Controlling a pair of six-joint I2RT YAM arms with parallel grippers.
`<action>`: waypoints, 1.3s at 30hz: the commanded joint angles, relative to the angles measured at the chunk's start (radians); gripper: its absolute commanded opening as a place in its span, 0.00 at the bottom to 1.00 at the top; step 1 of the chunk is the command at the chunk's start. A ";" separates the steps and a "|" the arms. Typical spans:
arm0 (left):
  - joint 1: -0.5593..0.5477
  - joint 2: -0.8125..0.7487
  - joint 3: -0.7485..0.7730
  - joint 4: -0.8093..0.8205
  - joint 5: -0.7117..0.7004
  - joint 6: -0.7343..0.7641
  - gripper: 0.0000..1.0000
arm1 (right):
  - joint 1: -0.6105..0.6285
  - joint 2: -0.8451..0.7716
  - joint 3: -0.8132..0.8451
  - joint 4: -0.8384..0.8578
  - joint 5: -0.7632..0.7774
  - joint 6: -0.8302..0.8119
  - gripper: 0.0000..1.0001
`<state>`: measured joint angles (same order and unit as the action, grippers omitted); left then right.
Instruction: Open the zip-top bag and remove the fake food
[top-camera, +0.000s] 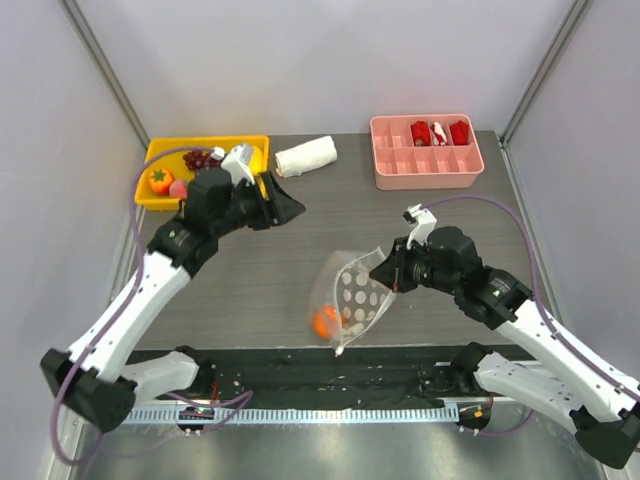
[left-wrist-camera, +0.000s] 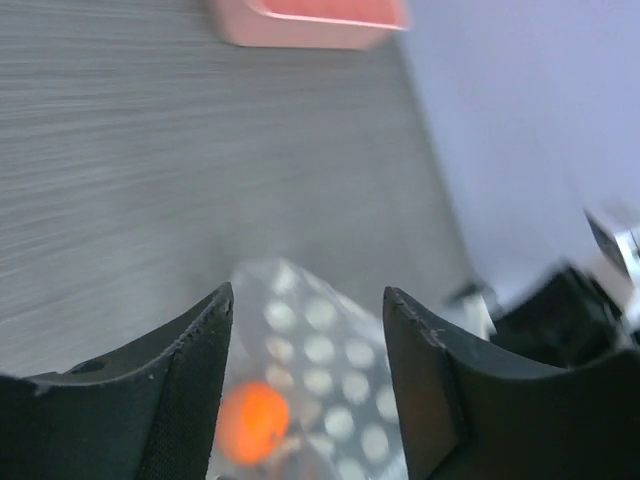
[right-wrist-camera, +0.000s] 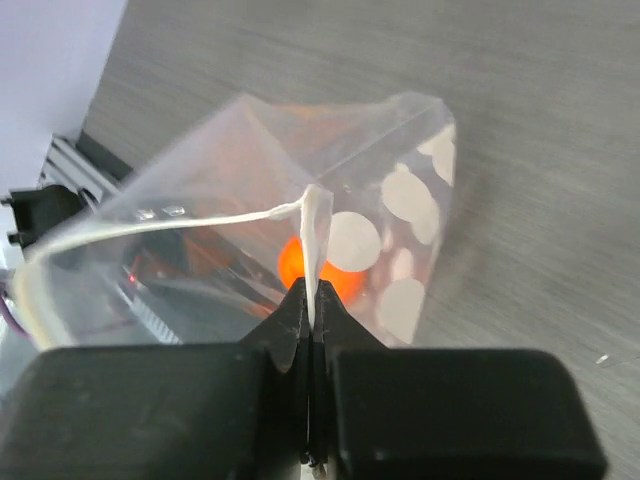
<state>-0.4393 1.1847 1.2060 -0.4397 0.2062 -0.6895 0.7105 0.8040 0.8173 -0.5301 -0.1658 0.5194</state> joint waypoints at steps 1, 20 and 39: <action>-0.151 -0.133 -0.098 0.202 0.111 -0.077 0.59 | 0.004 -0.034 0.166 -0.086 0.112 -0.079 0.01; -0.818 -0.050 -0.264 0.418 -0.482 -0.091 0.19 | 0.030 0.281 0.198 0.085 0.057 0.030 0.01; -0.905 0.127 -0.238 0.219 -1.146 -0.183 0.06 | 0.122 0.265 0.296 0.096 0.026 0.241 0.01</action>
<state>-1.3403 1.2522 0.8425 -0.0238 -0.7429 -0.7815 0.8234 1.1000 1.0763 -0.4995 -0.1303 0.6914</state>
